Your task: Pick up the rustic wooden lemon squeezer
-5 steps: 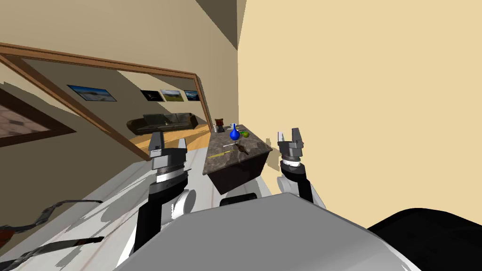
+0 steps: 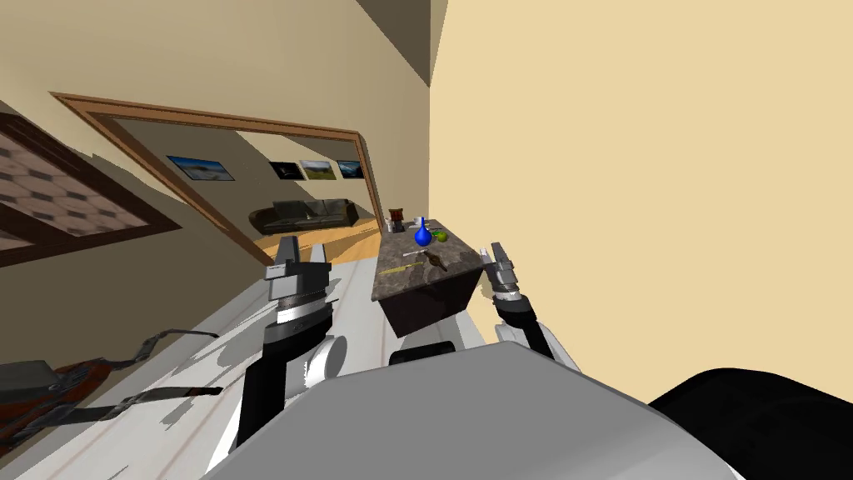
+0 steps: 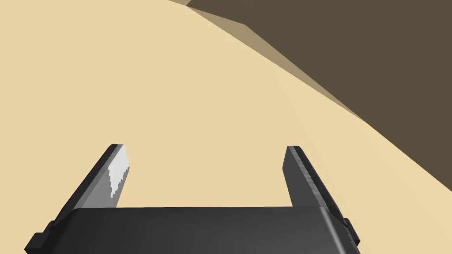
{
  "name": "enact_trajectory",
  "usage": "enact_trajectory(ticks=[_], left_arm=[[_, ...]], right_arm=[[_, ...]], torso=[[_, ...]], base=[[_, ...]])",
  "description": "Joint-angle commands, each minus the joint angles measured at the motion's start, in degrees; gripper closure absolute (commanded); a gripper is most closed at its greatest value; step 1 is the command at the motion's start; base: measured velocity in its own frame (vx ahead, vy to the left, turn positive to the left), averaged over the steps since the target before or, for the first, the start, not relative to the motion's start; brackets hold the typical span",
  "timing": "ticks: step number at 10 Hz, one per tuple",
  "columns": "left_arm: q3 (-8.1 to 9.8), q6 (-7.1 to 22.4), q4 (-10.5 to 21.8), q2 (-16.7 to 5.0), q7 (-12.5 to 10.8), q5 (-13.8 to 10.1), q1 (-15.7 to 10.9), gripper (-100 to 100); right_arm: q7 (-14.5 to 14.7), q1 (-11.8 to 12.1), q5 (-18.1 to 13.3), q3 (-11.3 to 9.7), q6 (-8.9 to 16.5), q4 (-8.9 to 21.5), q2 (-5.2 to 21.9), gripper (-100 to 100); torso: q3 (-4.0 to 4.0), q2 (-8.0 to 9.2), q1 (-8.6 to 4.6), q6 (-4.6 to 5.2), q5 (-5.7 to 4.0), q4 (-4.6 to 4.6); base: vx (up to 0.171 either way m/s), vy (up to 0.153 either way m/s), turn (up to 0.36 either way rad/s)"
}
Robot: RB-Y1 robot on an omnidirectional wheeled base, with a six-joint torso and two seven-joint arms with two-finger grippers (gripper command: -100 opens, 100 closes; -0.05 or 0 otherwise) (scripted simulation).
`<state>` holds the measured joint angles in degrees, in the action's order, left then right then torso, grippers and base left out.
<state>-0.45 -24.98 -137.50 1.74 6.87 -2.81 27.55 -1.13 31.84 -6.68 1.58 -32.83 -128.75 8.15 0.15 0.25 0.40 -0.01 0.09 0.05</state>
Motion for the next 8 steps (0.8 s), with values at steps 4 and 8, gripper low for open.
enact_trajectory(ticks=[4,8], left_arm=[[0.0,0.0,0.0,0.0,0.0,0.0,0.0,0],[0.0,0.0,0.0,0.0,0.0,0.0,0.0,0]], right_arm=[[0.8,4.0,-3.5,-1.8,4.4,7.8,5.7,-100],[1.2,6.6,-5.4,-2.6,7.4,12.6,9.4,-100]], torso=[[-0.07,-0.13,-0.12,0.0,-0.02,-0.02],[-0.09,-0.16,0.12,0.0,0.03,-0.03]], base=[[-0.036,0.108,0.115],[-0.016,0.122,0.11]])
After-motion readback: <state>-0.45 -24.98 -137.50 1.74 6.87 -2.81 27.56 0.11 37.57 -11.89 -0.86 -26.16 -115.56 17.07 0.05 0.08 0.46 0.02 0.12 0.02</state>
